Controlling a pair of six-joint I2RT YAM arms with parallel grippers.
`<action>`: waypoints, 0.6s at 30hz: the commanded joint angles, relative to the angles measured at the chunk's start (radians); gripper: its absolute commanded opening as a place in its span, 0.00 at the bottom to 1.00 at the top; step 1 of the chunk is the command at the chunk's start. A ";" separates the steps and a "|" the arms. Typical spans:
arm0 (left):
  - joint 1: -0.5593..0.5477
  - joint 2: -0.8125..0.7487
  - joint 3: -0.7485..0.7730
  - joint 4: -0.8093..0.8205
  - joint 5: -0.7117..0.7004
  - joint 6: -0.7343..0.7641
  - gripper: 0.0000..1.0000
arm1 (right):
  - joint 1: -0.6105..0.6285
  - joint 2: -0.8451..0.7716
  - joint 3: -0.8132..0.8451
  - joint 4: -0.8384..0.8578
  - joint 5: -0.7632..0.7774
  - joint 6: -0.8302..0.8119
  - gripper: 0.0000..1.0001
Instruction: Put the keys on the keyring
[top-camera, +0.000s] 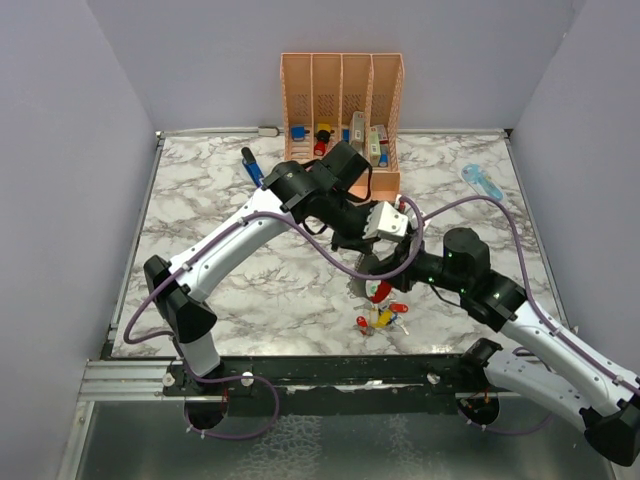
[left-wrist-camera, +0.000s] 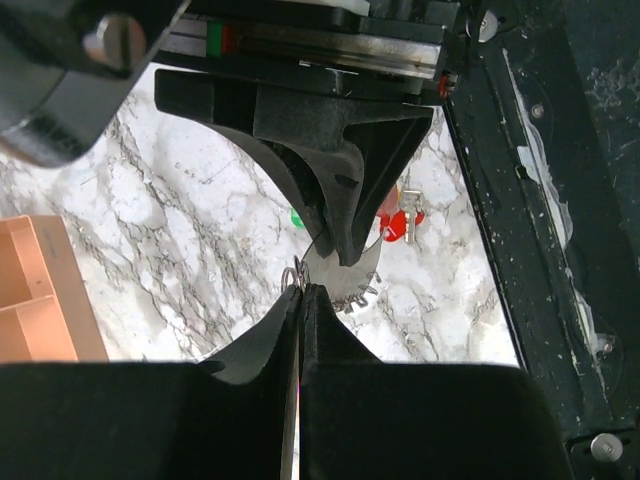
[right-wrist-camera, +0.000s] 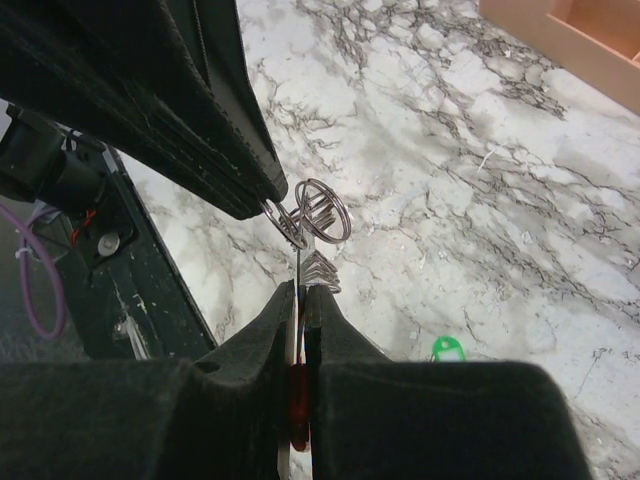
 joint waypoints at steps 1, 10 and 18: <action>0.004 0.046 0.048 -0.186 -0.054 0.122 0.00 | 0.000 -0.006 0.046 -0.002 -0.052 -0.046 0.01; -0.009 0.060 0.068 -0.270 -0.073 0.256 0.00 | 0.000 -0.010 0.057 -0.025 -0.103 -0.101 0.01; -0.035 0.044 0.027 -0.270 -0.087 0.299 0.00 | 0.000 -0.010 0.065 -0.027 -0.128 -0.119 0.01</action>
